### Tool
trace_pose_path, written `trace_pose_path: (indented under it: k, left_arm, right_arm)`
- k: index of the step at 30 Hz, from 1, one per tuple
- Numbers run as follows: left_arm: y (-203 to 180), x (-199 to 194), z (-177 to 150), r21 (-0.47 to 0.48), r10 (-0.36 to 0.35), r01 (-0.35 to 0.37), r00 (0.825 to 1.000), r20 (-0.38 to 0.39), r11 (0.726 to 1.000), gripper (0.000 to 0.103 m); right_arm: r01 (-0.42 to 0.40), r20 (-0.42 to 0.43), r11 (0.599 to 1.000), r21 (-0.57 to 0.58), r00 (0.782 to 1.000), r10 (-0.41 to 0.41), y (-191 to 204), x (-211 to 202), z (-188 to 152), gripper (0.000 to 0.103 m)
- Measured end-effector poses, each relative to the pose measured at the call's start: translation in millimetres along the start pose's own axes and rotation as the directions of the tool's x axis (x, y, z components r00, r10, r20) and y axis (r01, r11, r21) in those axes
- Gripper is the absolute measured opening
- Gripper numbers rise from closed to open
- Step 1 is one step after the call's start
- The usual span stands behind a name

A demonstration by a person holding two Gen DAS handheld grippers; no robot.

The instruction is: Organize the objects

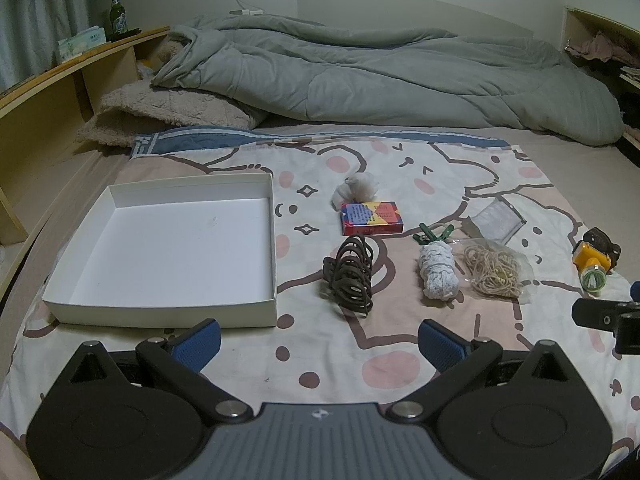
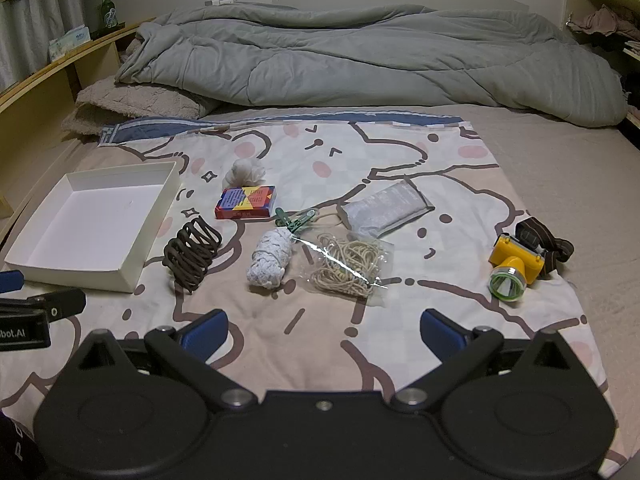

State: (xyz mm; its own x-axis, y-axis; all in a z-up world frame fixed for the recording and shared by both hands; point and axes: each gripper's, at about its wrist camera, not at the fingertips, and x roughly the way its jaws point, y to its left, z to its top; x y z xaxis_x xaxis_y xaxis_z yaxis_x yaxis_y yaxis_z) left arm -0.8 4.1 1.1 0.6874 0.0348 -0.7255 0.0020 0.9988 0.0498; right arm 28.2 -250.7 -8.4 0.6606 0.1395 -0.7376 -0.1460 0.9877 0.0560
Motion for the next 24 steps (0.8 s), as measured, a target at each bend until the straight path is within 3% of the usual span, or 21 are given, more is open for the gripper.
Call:
trace_pose_path:
  k: [24]
  left_arm:
    - [-2.6,-0.7,0.2,0.005,-0.001,0.001,1.000,0.002,1.000,0.103]
  right_arm:
    - [-0.001,-0.002,1.000,-0.001,1.000,0.001,0.1,0.0,0.1,0.103]
